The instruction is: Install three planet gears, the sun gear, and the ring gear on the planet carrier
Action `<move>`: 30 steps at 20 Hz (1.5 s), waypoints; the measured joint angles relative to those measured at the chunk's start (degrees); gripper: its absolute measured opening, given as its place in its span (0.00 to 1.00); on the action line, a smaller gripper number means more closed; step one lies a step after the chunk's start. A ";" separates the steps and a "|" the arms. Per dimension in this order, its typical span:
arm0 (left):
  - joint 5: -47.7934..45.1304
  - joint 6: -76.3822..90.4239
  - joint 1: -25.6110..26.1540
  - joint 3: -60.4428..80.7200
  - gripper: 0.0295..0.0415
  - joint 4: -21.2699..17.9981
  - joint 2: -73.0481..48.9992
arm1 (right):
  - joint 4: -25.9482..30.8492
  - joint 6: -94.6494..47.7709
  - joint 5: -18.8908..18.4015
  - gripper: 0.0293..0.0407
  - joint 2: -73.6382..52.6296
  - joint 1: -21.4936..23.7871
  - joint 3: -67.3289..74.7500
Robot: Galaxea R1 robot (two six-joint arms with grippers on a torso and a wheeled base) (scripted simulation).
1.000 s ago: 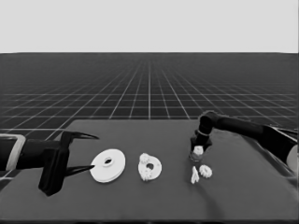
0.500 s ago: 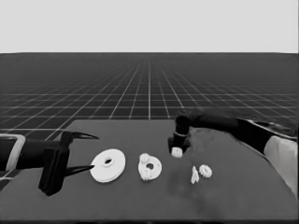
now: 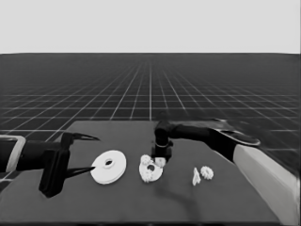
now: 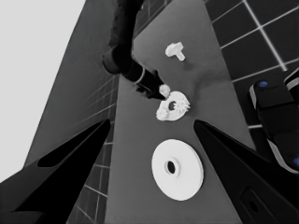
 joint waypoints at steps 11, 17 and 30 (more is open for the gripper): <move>0.00 0.00 0.00 0.00 0.75 0.00 0.00 | -2.52 -1.51 1.53 0.77 0.91 -2.87 -2.86; 0.00 0.00 0.00 0.00 0.75 0.00 0.00 | -2.53 -1.51 1.54 0.81 0.92 -2.88 -2.87; 0.00 0.00 0.00 0.00 0.75 0.00 0.00 | 5.68 -1.76 -1.52 0.81 -26.40 5.90 27.04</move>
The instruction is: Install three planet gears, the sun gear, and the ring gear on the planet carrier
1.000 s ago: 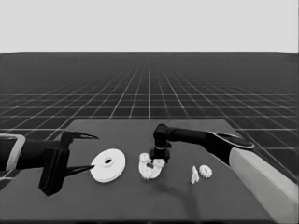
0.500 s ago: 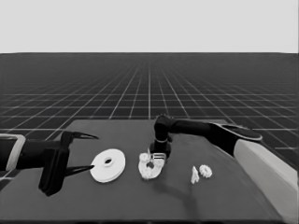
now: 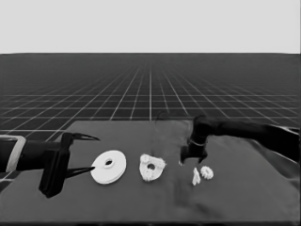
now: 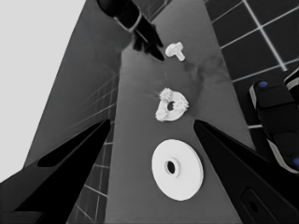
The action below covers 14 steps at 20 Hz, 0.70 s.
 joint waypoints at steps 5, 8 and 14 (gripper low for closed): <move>0.00 0.00 0.00 0.00 0.75 0.00 0.00 | 1.08 -12.79 1.75 0.81 -12.92 0.26 -2.06; 0.00 0.00 0.00 0.00 0.75 0.00 0.00 | 1.18 -13.74 1.88 0.81 -13.36 0.28 -2.48; 0.00 0.00 0.00 0.00 0.75 0.00 0.00 | -7.75 -16.04 9.28 0.81 -10.22 -11.27 -9.34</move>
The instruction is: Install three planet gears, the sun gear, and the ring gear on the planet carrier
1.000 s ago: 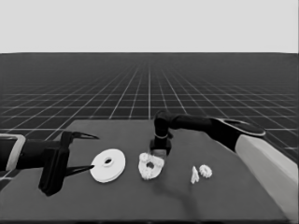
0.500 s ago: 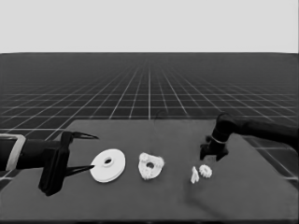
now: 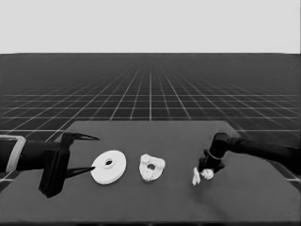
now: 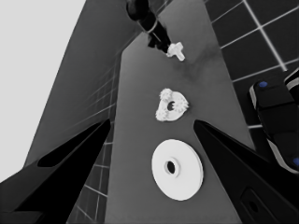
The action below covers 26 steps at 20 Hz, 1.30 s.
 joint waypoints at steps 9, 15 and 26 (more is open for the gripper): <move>0.00 0.00 0.00 0.00 0.75 0.00 0.00 | -0.32 -0.14 0.36 0.14 0.20 -0.36 -0.45; 0.00 0.00 0.00 0.00 0.75 0.00 0.00 | 2.91 1.22 -2.98 0.14 -1.74 3.62 3.76; 0.00 0.00 0.00 0.00 0.75 0.00 0.00 | 7.62 26.06 -11.18 0.14 20.39 12.07 3.62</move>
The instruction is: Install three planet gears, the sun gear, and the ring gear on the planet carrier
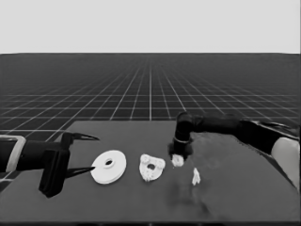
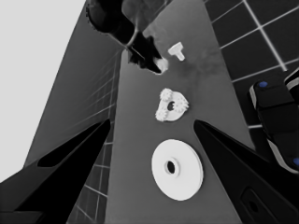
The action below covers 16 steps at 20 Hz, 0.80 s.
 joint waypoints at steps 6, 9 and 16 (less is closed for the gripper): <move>0.00 0.00 0.00 0.00 0.75 0.00 0.00 | 0.72 -4.18 0.67 0.14 22.44 0.11 -22.96; 0.00 0.00 0.00 0.00 0.75 0.00 0.00 | -1.94 -5.51 1.60 0.14 23.55 -2.49 -25.54; 0.00 0.00 0.00 0.00 0.75 0.00 0.00 | -5.52 -7.32 3.21 0.14 24.54 -6.64 -28.77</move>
